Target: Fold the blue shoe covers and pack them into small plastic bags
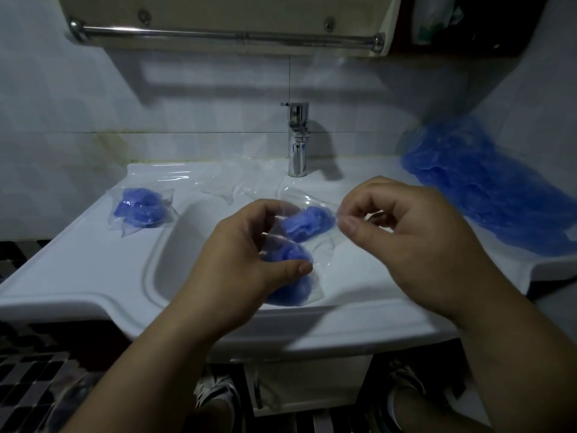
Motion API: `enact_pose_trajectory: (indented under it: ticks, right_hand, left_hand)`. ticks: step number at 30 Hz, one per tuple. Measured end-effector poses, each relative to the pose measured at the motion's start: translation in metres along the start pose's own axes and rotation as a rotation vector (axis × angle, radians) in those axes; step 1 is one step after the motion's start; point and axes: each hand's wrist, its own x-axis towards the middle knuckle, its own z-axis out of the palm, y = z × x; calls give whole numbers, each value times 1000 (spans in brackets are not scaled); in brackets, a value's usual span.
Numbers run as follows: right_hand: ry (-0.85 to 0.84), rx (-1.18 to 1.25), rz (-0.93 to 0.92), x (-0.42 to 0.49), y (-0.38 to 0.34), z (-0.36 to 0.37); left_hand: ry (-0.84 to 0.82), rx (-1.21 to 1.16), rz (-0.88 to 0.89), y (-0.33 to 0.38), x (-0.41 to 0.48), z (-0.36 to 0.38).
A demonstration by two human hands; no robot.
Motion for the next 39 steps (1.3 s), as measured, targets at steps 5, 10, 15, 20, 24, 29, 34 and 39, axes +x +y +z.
enact_pose_trajectory:
  ticks: [5,10,15,20,24,29,34,39]
  right_hand:
    - [-32,188,16,-2,-1,-3]
    - [-37,70,-11,-4,-2,-1]
    - [-112,-48,19,-4,-1,3]
    - [-178,-140,50,-4,1,4]
    - [-240,-65,66,-4,1,1]
    - [-91,36,12,-3,2,-5]
    - [-192,-50,3,-4,-1,-7]
    - [-177,-147,7,-3,-5,-6]
  left_hand:
    - [-46,-9,44,4,-1,1]
    - [-44,-8,39,5,-2,3]
    - [-88,-140,45,3,-2,3]
    - [-146,-166,66,-1,-2,3]
    - [-186,-246,52,2,-5,2]
    - [-3,-333,-7,0,-1,4]
    - [45,-382,-31,0,0,6]
    - [77,-255,-14,4,-3,9]
